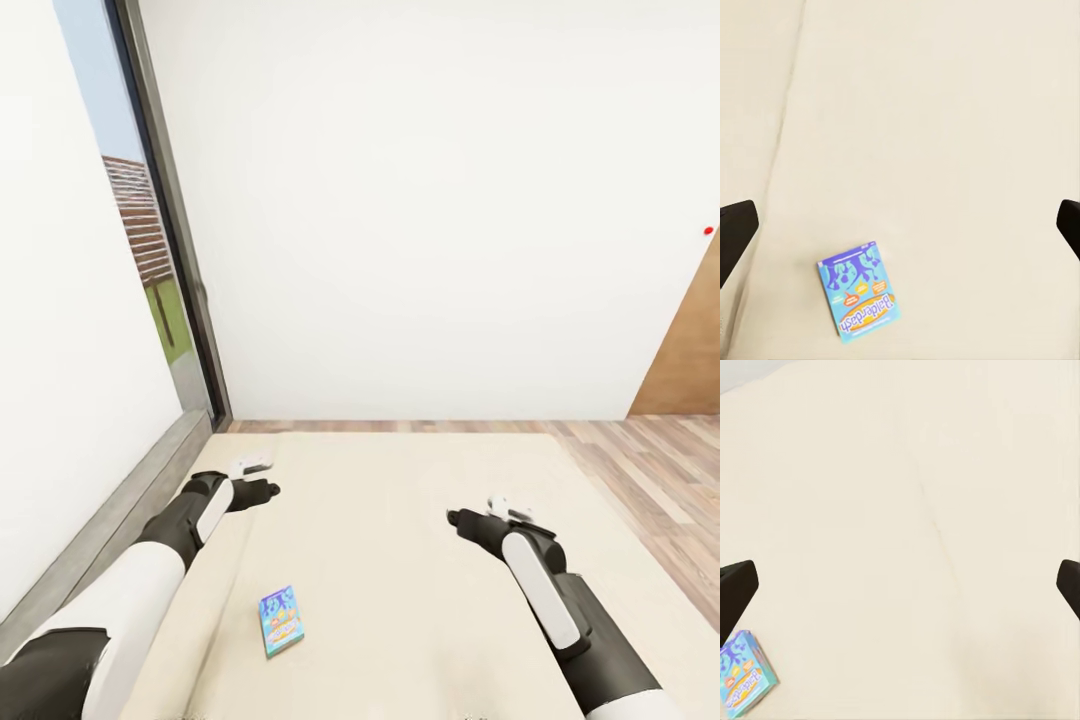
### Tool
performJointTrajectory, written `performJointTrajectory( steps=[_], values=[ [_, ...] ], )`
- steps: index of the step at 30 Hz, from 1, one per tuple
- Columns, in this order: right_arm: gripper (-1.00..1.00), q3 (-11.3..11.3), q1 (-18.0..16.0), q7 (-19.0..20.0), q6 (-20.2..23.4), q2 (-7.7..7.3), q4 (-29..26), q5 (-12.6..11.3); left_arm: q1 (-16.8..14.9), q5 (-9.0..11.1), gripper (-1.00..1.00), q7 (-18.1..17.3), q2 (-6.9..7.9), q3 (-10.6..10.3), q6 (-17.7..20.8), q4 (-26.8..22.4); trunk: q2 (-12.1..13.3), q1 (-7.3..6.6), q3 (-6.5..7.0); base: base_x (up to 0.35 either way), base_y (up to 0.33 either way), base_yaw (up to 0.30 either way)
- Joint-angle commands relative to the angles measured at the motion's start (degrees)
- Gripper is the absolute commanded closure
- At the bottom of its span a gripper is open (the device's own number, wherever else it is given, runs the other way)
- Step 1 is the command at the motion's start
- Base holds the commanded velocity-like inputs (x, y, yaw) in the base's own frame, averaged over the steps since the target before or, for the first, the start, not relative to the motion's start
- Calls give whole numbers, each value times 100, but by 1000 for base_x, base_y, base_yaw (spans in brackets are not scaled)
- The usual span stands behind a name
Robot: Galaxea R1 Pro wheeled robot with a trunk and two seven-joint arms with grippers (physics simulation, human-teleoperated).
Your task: Put all the toys in the child's room - the three board games (two on the bed and one on the table), the two jigsaw puzzles on the table, and the tennis ball on the table - inside the toy box on the table in the child's room.
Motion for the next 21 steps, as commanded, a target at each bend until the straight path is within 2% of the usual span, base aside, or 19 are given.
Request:
performJointTrajectory(
  steps=[1,4,5,8,11,16,21],
  values=[
    [-100,13,4,-47,56,-13,-132,-69,-5,38,-100,12,8,3,32,-8,-14,4,-24,0,0,0],
    [-100,10,34,218,381,-39,-755,-281,-7,39,-100,-28,18,1,42,-9,-14,4,-52,0,0,0],
    [-100,8,34,420,503,-49,-938,-430,-8,39,-100,-53,24,0,45,-9,-14,4,-61,0,0,0],
    [-100,-1,31,782,660,-63,-1099,-679,-8,39,-100,-105,30,-1,47,-9,-14,4,-90,0,0,0],
    [-100,-97,27,1390,883,-78,-1207,-1013,-8,36,-100,-214,26,-3,48,-9,-14,4,-118,0,0,0],
    [-100,-431,25,2099,1217,-97,-1247,-1187,-8,31,-100,-278,21,-25,49,-9,-14,4,-165,0,0,0],
    [-100,-548,25,2573,1345,-115,-1250,-1216,-7,19,-100,-285,12,-46,49,-9,-14,4,-212,0,0,0]
  ],
)
